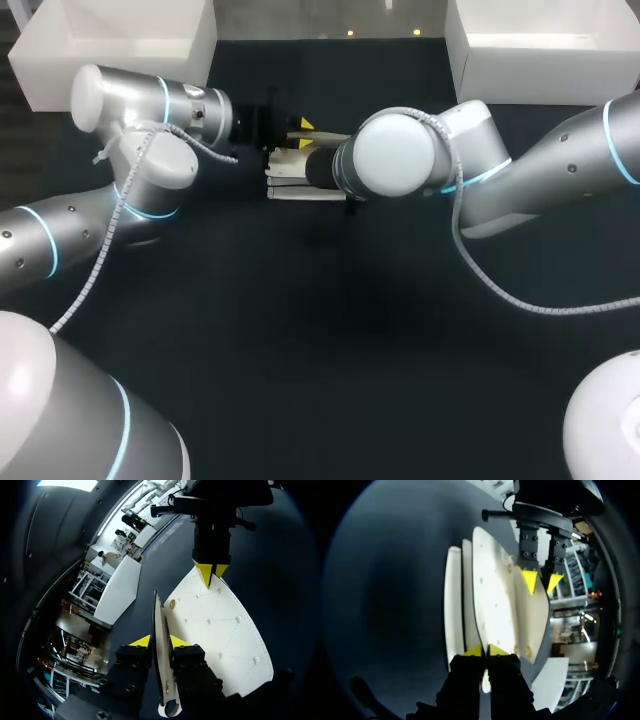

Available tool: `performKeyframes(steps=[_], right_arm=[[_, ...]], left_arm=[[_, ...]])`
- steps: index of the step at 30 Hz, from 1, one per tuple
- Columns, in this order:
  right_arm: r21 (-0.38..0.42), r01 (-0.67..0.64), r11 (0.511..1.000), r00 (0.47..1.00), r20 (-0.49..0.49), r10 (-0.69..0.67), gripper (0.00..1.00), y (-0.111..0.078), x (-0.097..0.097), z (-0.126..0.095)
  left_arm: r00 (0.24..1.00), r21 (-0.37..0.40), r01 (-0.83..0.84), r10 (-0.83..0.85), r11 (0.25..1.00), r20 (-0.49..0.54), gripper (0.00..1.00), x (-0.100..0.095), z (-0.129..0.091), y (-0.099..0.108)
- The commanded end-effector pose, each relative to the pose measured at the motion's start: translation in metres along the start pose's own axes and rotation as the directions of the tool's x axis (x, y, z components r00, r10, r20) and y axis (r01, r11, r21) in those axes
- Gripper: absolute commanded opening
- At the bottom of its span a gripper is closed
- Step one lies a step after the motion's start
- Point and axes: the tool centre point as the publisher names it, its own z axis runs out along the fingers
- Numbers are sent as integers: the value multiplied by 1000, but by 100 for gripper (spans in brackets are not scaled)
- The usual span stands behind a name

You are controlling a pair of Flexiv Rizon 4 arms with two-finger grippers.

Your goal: Pick up the bag, open it, inspect its contents, close it, and place it on the opposite side

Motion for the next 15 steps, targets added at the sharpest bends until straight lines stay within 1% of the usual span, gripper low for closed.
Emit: performKeyframes(steps=[1,2,3,6,15], right_arm=[[-1,-1,1000,1000,2,1,0,0,1,2],[-1,-1,1000,1000,2,1,0,0,1,2],[-1,-1,1000,1000,2,1,0,0,1,2],[-1,-1,1000,1000,2,1,0,0,1,2],[-1,-1,1000,1000,2,1,0,0,1,2]], left_arm=[[1000,-5,1,-1,1000,-9,14,-3,1,1],[1000,-6,0,0,1000,-10,2,-1,0,0],[1000,-4,-1,1,1000,-10,0,1,-1,-1],[1000,0,-2,2,1000,-7,0,7,-4,-3],[999,4,36,-36,999,5,0,42,-6,-7]])
